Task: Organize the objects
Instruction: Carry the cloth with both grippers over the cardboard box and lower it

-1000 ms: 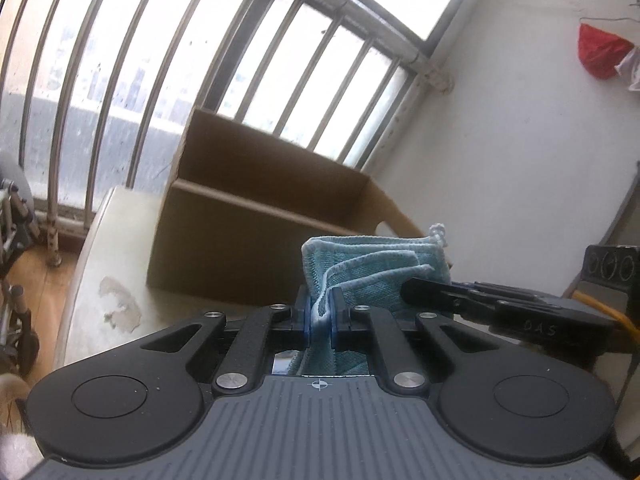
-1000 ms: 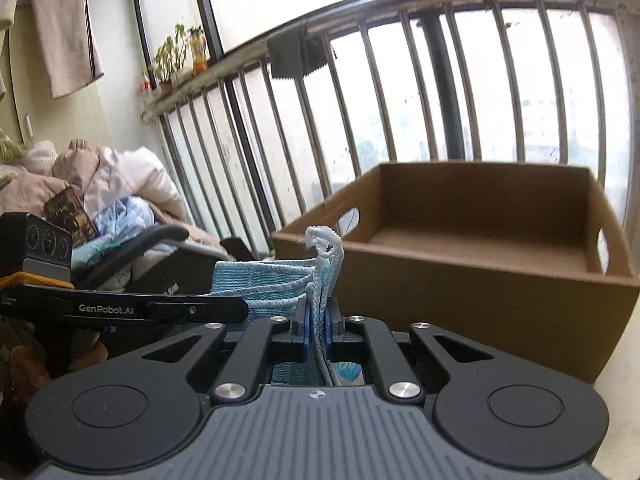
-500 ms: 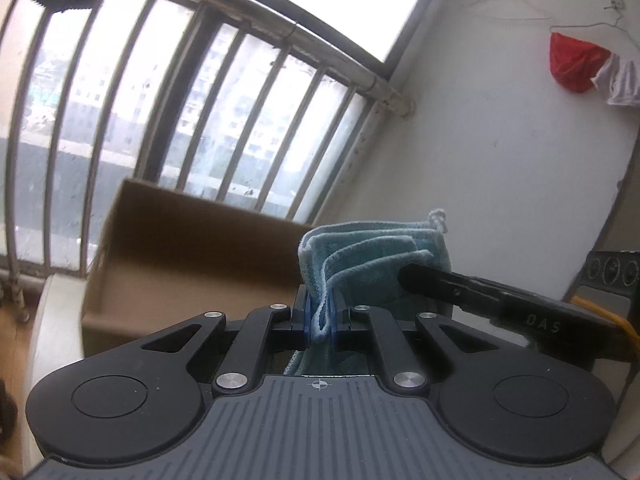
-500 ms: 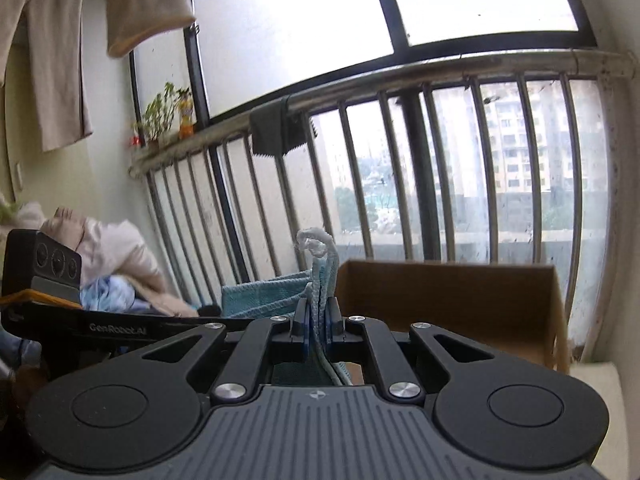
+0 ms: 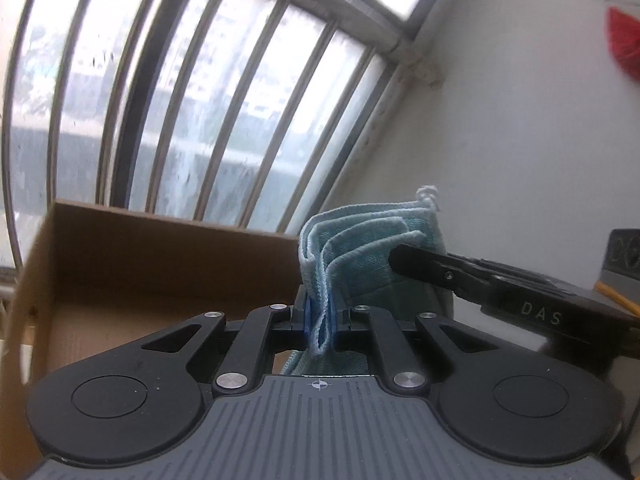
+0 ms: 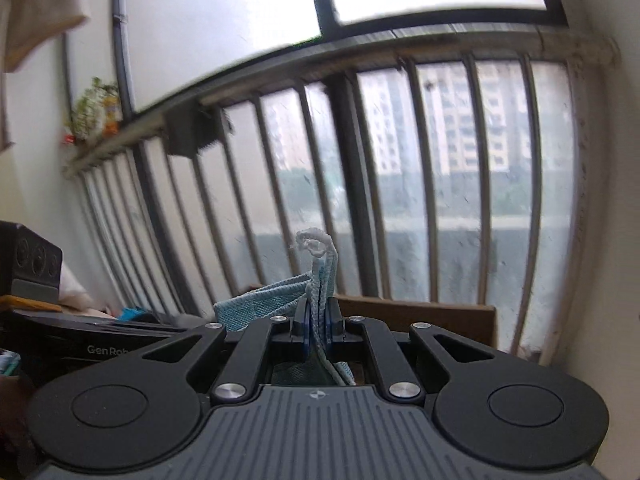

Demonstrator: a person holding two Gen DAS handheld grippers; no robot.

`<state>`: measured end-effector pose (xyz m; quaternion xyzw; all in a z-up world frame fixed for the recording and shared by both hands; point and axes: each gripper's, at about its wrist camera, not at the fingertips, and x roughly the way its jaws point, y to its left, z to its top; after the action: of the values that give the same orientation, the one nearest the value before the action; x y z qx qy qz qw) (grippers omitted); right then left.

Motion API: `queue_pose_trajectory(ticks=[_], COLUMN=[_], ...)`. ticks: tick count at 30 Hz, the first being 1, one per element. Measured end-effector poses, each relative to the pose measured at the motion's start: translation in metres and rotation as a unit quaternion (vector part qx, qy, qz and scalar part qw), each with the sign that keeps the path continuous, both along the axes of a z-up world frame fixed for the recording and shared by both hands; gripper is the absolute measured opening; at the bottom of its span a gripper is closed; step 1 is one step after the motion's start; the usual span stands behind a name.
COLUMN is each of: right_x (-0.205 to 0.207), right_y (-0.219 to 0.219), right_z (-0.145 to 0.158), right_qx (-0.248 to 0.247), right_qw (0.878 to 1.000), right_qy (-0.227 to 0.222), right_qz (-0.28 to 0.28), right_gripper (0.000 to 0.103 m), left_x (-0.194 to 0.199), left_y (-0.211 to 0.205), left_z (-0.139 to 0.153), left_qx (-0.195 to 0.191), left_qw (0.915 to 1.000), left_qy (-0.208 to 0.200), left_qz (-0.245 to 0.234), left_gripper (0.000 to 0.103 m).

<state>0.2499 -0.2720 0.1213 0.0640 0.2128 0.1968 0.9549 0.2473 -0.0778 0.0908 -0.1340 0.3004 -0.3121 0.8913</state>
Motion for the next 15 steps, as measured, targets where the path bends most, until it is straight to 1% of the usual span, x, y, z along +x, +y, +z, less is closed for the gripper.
queue_pose_trajectory(ticks=[5, 10, 15], right_x=[0.042, 0.077, 0.097], right_y=[-0.014, -0.011, -0.004], right_z=[-0.034, -0.070, -0.088], right_qx=[-0.006, -0.053, -0.106], right_qw=[0.998, 0.992, 0.985], right_qy=[0.059, 0.108, 0.132], right_qz=[-0.015, -0.030, -0.044], right_gripper=[0.008, 0.008, 0.008], left_x=[0.050, 0.085, 0.105], left_y=[-0.026, -0.046, -0.063], left_z=[-0.034, -0.067, -0.081], left_qx=[0.026, 0.057, 0.088], left_qw=[0.9975, 0.9905, 0.9852], left_qy=[0.066, 0.125, 0.147], left_qz=[0.002, 0.000, -0.004], left_gripper=[0.007, 0.007, 0.007])
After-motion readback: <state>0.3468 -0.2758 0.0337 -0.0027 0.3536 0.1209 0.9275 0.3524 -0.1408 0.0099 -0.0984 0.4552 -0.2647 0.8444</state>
